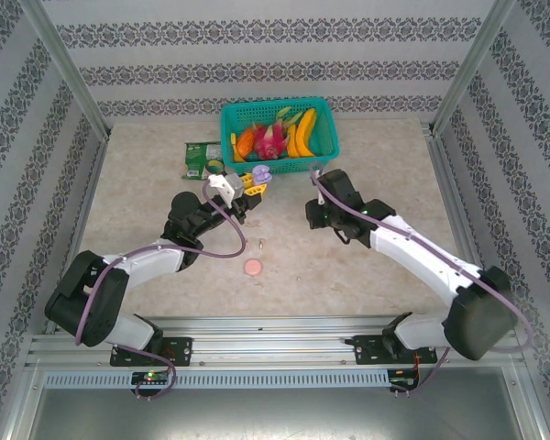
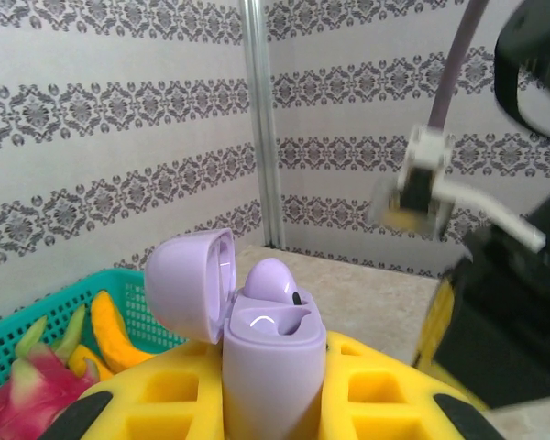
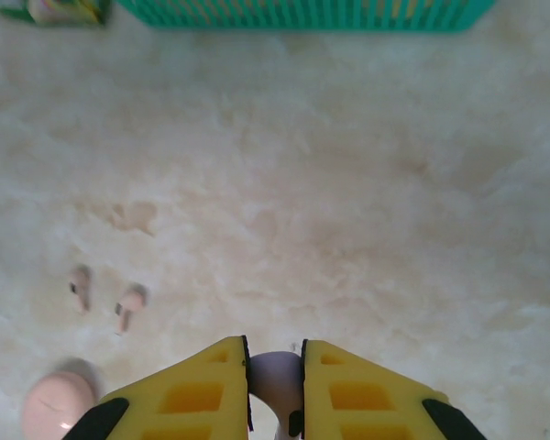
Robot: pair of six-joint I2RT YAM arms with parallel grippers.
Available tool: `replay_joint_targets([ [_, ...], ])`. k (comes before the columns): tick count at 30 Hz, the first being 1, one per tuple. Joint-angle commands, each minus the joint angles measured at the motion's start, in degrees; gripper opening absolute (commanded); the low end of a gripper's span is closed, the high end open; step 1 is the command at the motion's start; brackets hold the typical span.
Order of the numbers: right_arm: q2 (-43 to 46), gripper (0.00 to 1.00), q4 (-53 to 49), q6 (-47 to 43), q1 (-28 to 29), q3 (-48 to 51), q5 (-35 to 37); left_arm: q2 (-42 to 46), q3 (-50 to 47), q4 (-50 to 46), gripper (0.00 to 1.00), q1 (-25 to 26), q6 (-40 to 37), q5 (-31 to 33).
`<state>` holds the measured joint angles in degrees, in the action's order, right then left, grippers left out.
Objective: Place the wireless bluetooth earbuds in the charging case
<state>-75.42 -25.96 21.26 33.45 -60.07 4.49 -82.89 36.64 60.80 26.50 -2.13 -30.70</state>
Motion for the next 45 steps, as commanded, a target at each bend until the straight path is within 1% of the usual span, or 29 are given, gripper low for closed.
replay_joint_targets([
  [1,3.7,0.16,0.7,0.0,-0.3,-4.4,-0.2,-0.9,2.5,1.0,0.00,-0.4,1.5,-4.1],
  [5,6.0,0.16,3.7,-0.7,0.0,-8.0,-1.5,-2.2,3.8,1.2,0.00,0.2,2.3,-5.6],
  [12,6.0,0.17,10.6,-0.9,2.6,-11.6,-3.2,-5.7,5.7,5.0,0.00,1.7,5.6,-4.6],
  [19,4.4,0.17,16.4,-0.7,4.7,-11.7,-3.5,-7.9,8.1,7.4,0.00,2.6,8.2,-3.7],
  [26,3.4,0.16,21.1,-1.1,5.5,-9.9,-4.0,-9.0,9.5,8.5,0.00,3.0,9.7,-3.4],
  [45,-0.5,0.16,22.8,-0.7,6.4,-9.6,-5.0,-9.1,10.2,8.5,0.00,3.8,9.7,-3.2],
])
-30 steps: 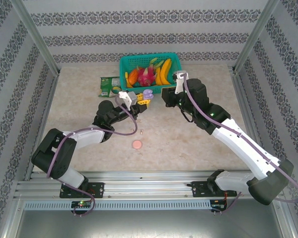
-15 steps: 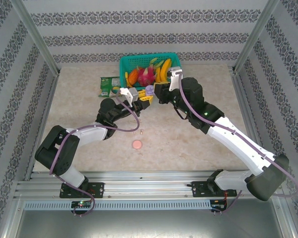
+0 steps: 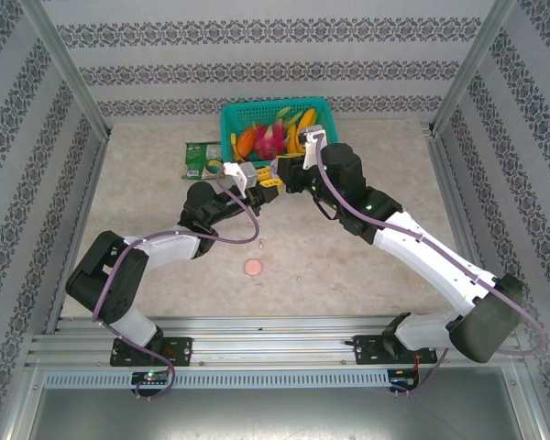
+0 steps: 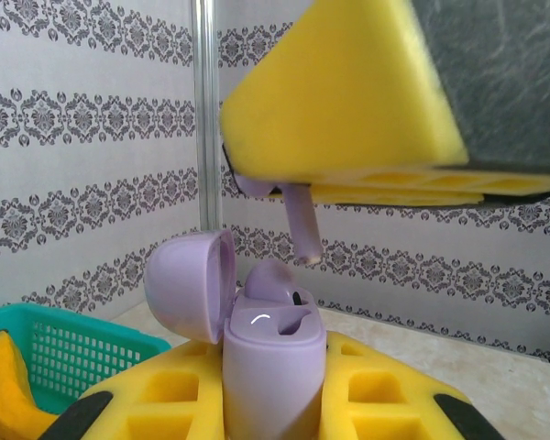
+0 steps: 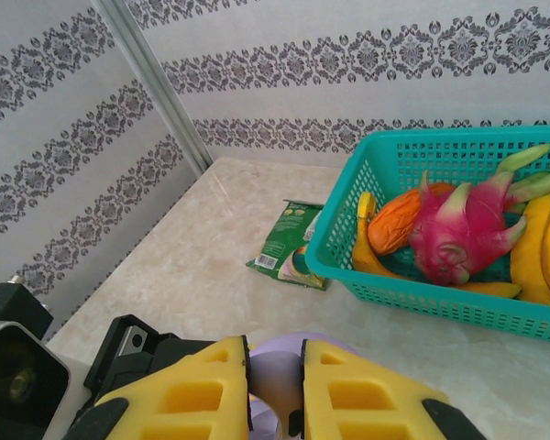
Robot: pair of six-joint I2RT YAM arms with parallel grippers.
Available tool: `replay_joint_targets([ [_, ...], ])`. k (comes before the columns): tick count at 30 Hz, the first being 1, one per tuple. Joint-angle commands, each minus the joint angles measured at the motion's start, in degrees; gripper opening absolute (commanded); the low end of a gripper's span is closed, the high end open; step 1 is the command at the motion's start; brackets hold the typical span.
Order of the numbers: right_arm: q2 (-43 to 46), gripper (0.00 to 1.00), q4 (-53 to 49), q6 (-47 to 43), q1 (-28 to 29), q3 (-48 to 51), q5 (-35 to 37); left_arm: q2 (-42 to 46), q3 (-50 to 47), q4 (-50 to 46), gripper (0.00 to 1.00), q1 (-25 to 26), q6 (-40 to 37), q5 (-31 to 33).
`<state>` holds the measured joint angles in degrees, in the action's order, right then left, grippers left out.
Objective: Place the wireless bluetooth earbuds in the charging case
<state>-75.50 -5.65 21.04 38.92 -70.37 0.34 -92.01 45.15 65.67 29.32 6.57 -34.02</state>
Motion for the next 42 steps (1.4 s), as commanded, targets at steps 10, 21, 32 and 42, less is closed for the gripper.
replay_joint_targets([
  [10,-1.5,0.16,2.6,0.1,0.8,1.0,-1.2,0.4,1.7,3.5,0.00,1.1,0.9,0.0],
  [21,-0.6,0.15,2.0,0.1,0.9,2.6,-1.4,0.5,1.7,3.4,0.00,1.2,0.4,0.4],
  [32,1.3,0.15,1.1,-0.1,0.9,4.0,-1.0,0.1,1.9,3.2,0.00,1.1,0.4,0.4],
  [42,0.0,0.15,-0.5,-0.6,0.9,3.2,-3.7,0.0,2.3,3.1,0.00,1.1,0.6,0.4],
])
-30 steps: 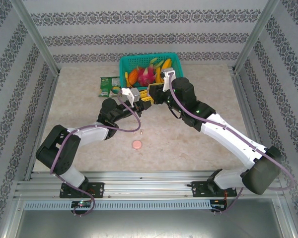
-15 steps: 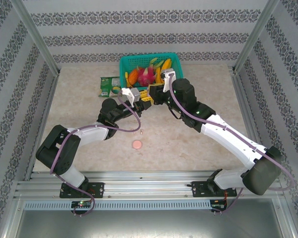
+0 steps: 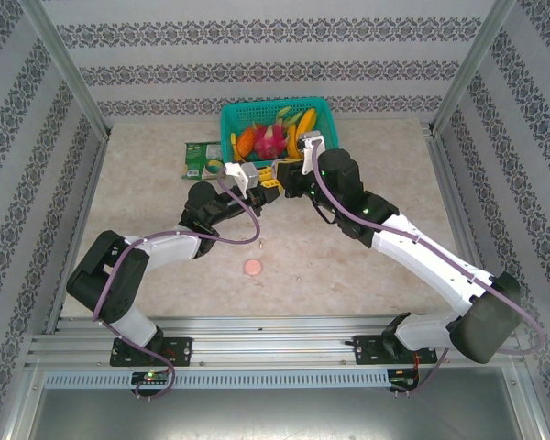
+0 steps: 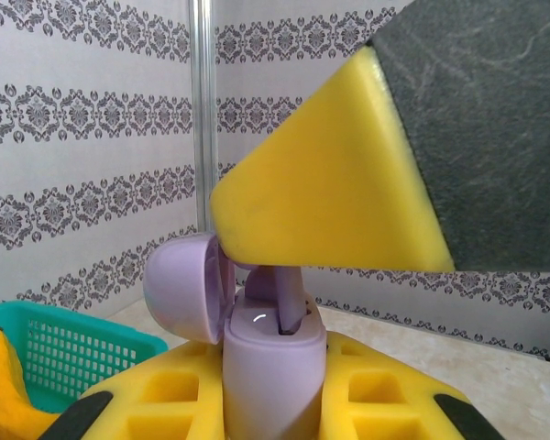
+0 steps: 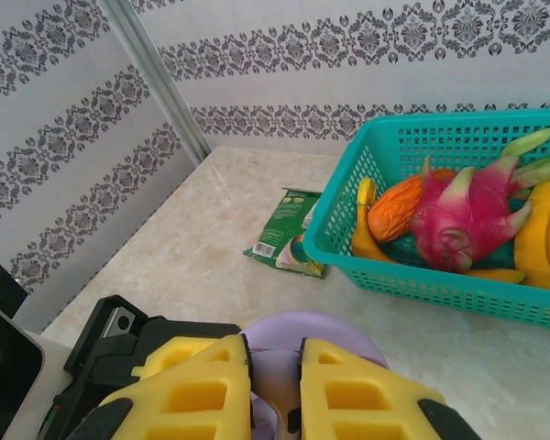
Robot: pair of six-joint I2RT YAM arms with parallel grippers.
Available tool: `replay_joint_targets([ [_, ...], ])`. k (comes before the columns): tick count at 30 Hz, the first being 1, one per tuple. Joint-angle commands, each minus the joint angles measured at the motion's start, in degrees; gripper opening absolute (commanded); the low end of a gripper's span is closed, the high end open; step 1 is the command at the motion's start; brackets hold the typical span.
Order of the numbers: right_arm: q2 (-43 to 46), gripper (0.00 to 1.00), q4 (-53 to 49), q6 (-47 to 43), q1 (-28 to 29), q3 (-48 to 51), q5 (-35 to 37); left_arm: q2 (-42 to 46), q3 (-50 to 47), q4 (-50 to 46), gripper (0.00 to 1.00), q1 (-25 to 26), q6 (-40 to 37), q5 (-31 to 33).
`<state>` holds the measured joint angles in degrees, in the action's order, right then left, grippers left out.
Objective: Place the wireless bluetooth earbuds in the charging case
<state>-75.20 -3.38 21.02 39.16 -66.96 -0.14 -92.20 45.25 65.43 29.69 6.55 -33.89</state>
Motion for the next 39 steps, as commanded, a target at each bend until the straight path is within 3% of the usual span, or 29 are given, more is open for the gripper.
replay_joint_targets([
  [1,-0.6,0.15,-3.1,-0.9,0.7,-0.3,-3.5,0.1,2.1,3.3,0.00,0.7,0.6,0.2],
  [14,-3.5,0.21,-7.9,-4.8,2.3,-3.6,-2.0,0.0,2.0,3.0,0.00,0.7,0.4,0.3],
  [20,-2.6,0.38,-8.7,-3.9,2.3,-5.7,-0.4,-0.2,1.8,3.3,0.00,0.7,0.5,0.4],
  [28,0.2,0.48,-9.1,-1.9,1.4,-9.7,-0.6,-0.3,1.4,3.3,0.00,0.8,0.4,0.4],
  [32,2.9,0.51,-8.7,0.3,-0.1,-10.3,-0.8,-0.3,1.1,3.2,0.00,0.7,0.3,0.3],
  [39,2.3,0.50,-13.8,6.8,-8.1,-11.7,-3.9,-0.3,0.9,2.2,0.00,0.7,-0.3,-0.9],
])
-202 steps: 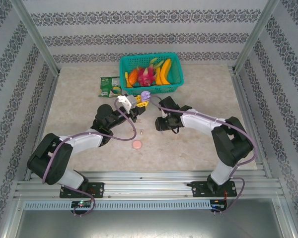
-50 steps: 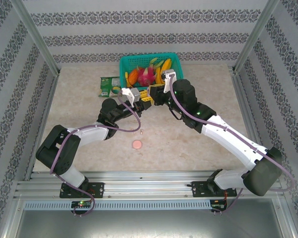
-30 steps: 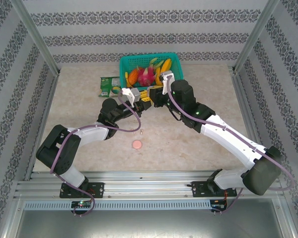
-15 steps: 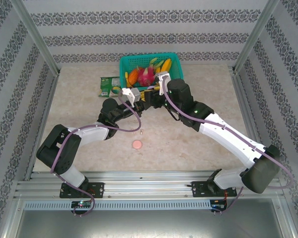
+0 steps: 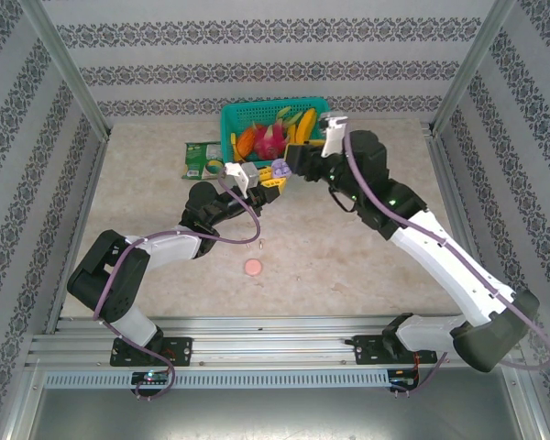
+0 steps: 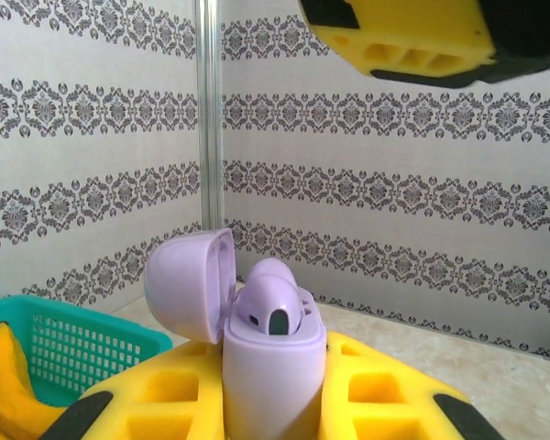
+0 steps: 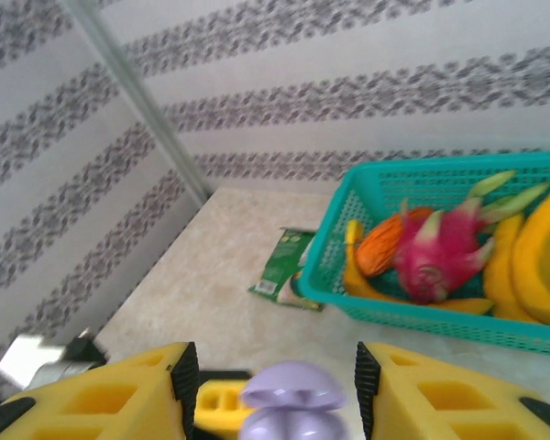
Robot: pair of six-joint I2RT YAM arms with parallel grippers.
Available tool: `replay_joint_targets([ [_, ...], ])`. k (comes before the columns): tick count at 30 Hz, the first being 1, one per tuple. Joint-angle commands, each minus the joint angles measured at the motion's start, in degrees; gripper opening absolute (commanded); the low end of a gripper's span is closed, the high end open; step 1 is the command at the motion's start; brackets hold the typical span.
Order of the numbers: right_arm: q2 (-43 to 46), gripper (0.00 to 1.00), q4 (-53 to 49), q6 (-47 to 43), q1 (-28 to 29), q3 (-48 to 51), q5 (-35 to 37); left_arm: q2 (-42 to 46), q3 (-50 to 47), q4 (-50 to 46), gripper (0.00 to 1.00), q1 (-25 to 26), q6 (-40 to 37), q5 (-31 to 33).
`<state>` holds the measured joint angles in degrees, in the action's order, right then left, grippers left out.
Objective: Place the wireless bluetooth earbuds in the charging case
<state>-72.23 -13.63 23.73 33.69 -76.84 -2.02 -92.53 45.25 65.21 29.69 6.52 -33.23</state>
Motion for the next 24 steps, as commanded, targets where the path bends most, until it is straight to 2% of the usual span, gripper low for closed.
replay_joint_targets([
  [1,-1.7,0.49,-4.7,4.9,-3.9,-2.6,-3.2,0.0,0.8,2.1,0.00,0.8,-0.4,-2.0],
  [7,-12.5,0.44,-14.4,5.3,-8.2,-12.2,-9.0,0.0,1.2,-0.5,0.00,0.8,-0.5,-4.9],
  [14,-25.1,0.33,-22.3,2.9,-7.8,-22.8,-14.4,0.1,1.6,-2.1,0.00,1.1,-0.9,-5.2],
  [20,-24.9,0.25,-24.0,0.8,-5.1,-20.6,-15.1,-0.6,2.1,-2.2,0.00,1.3,-0.7,-4.3],
  [24,-20.3,0.22,-22.9,1.1,-4.0,-13.9,-14.9,-1.5,2.8,-1.9,0.00,1.3,-0.1,-3.4],
])
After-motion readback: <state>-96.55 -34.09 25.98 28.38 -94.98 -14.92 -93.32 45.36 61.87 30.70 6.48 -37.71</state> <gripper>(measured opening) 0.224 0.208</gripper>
